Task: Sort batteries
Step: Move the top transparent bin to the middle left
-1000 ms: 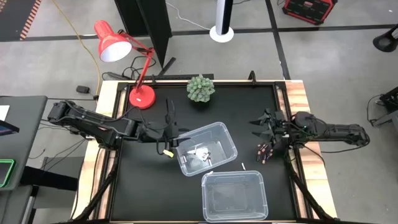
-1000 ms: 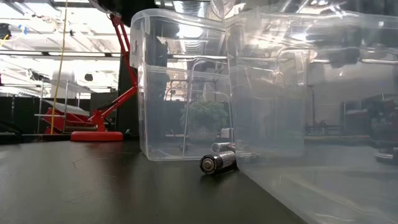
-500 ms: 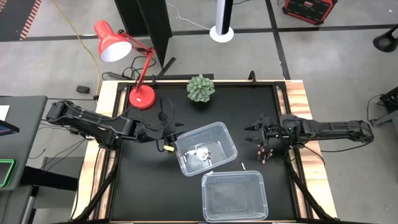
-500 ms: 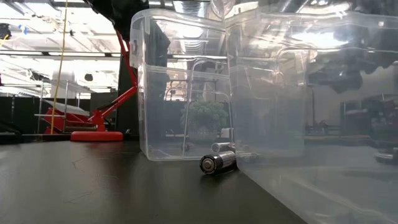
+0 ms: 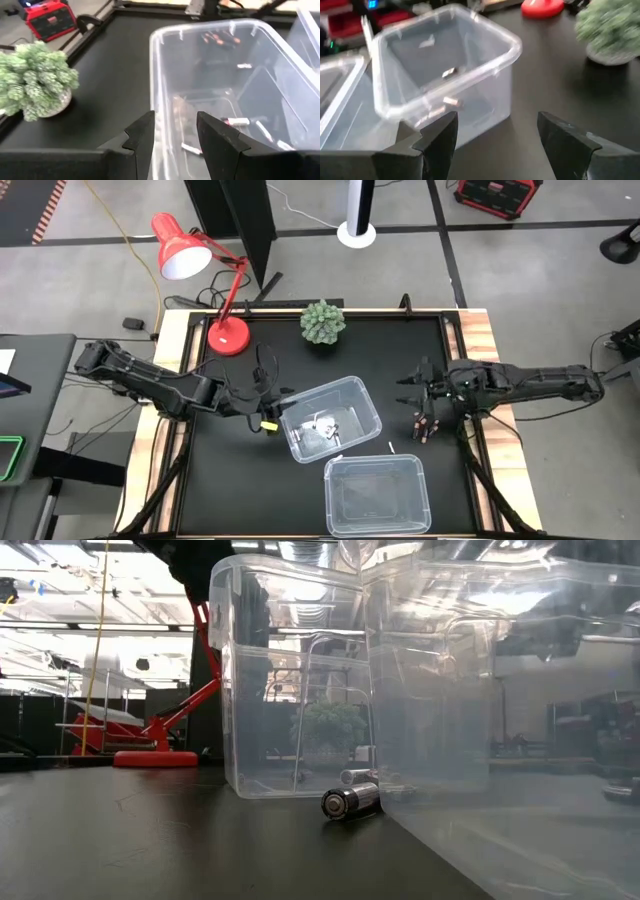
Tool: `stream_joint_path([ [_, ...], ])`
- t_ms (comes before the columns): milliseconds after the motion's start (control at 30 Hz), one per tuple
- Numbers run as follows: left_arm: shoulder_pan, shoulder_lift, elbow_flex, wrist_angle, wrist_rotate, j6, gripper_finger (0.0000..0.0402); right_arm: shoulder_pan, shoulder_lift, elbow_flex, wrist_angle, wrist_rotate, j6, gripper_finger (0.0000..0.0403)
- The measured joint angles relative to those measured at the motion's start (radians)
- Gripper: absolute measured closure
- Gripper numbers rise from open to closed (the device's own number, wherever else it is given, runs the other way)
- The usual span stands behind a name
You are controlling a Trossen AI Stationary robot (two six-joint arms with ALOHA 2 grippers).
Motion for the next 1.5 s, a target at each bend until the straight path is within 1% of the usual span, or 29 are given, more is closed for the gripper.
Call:
stream_joint_path([
  [100,-0.028,0.000,0.000,-0.038,-0.013,-0.016,0.0260,0.038,0.060,0.001,0.002,0.000,0.000,0.0111],
  [167,-0.047,0.000,0.000,-0.071,-0.051,-0.033,0.0260,0.058,0.112,0.001,0.016,0.000,0.000,0.0111],
  [267,-0.071,0.000,0.000,-0.113,-0.095,-0.057,0.0260,0.081,0.187,0.001,0.080,-0.005,0.004,0.0111],
  [400,-0.092,0.000,0.000,-0.147,-0.102,-0.100,0.0260,0.101,0.267,0.001,0.166,-0.011,0.026,0.0111],
  [567,-0.122,0.000,0.000,-0.166,-0.108,-0.129,0.0260,0.096,0.371,0.002,0.242,-0.006,0.074,0.0111],
  [700,-0.135,0.000,0.000,-0.173,-0.144,-0.139,0.0260,0.075,0.469,0.001,0.316,0.000,0.090,0.0111],
  [933,-0.143,0.001,0.000,-0.179,-0.152,-0.172,0.0260,0.022,0.618,0.005,0.539,0.003,0.080,0.0111],
  [1167,-0.142,0.001,-0.037,-0.167,-0.154,-0.210,0.0260,-0.040,0.745,0.097,0.560,0.008,0.027,0.0111],
  [1333,-0.145,0.002,-0.056,-0.172,-0.154,-0.247,0.0260,-0.071,0.839,0.179,0.559,0.007,-0.060,0.0111],
  [1500,-0.161,0.002,-0.056,-0.126,-0.167,-0.193,0.0260,-0.100,0.927,0.266,0.560,0.007,-0.116,0.0111],
])
